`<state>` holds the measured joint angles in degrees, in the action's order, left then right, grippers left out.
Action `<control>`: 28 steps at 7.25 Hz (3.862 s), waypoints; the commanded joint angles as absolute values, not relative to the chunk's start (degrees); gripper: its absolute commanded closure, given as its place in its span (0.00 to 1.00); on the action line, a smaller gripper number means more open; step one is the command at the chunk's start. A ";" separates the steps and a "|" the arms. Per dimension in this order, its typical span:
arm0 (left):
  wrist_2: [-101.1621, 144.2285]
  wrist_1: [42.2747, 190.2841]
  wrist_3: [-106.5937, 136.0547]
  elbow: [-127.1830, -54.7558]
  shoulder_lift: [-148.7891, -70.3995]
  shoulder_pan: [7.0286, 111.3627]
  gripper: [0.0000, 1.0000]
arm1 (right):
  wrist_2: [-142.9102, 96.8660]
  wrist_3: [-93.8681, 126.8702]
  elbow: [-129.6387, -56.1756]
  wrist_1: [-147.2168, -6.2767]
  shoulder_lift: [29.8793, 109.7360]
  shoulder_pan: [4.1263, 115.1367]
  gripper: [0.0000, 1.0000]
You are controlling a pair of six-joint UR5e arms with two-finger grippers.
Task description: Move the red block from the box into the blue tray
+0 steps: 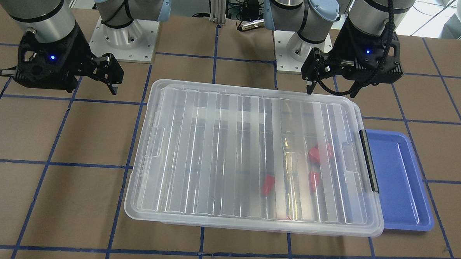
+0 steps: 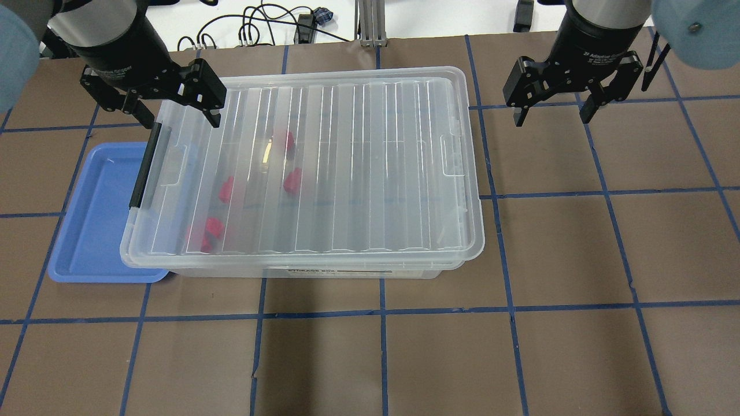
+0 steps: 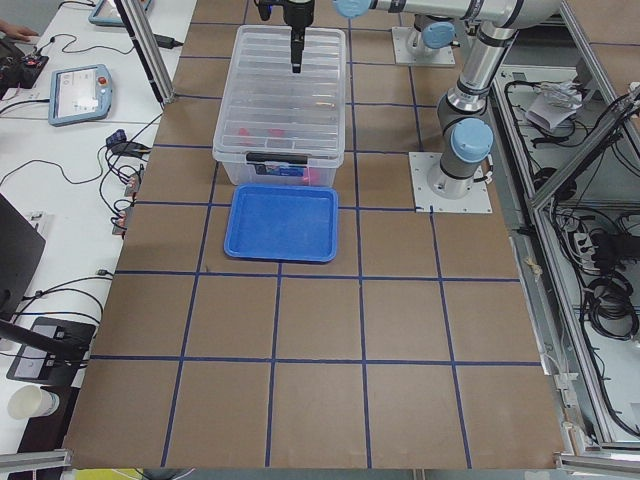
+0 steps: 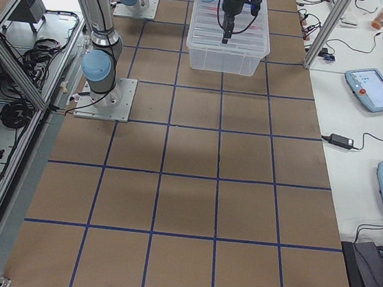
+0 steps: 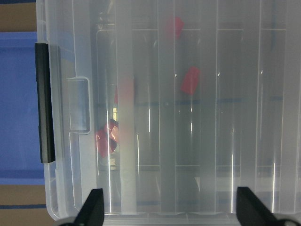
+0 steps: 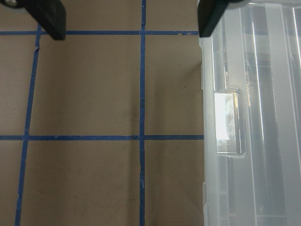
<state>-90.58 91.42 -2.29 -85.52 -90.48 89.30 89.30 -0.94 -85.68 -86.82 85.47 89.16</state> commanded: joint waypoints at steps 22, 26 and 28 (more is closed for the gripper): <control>-91.23 91.49 -2.29 -85.61 -91.13 89.21 0.00 | 103.97 -6.93 -97.38 -113.82 78.75 84.03 0.07; -90.88 88.43 -10.88 -87.71 -96.40 87.98 0.00 | 103.45 -11.95 -96.51 -113.91 79.01 79.80 0.06; -90.88 79.77 -12.91 -92.87 -97.99 86.06 0.00 | 99.70 -11.43 -95.89 -113.47 81.02 80.68 0.06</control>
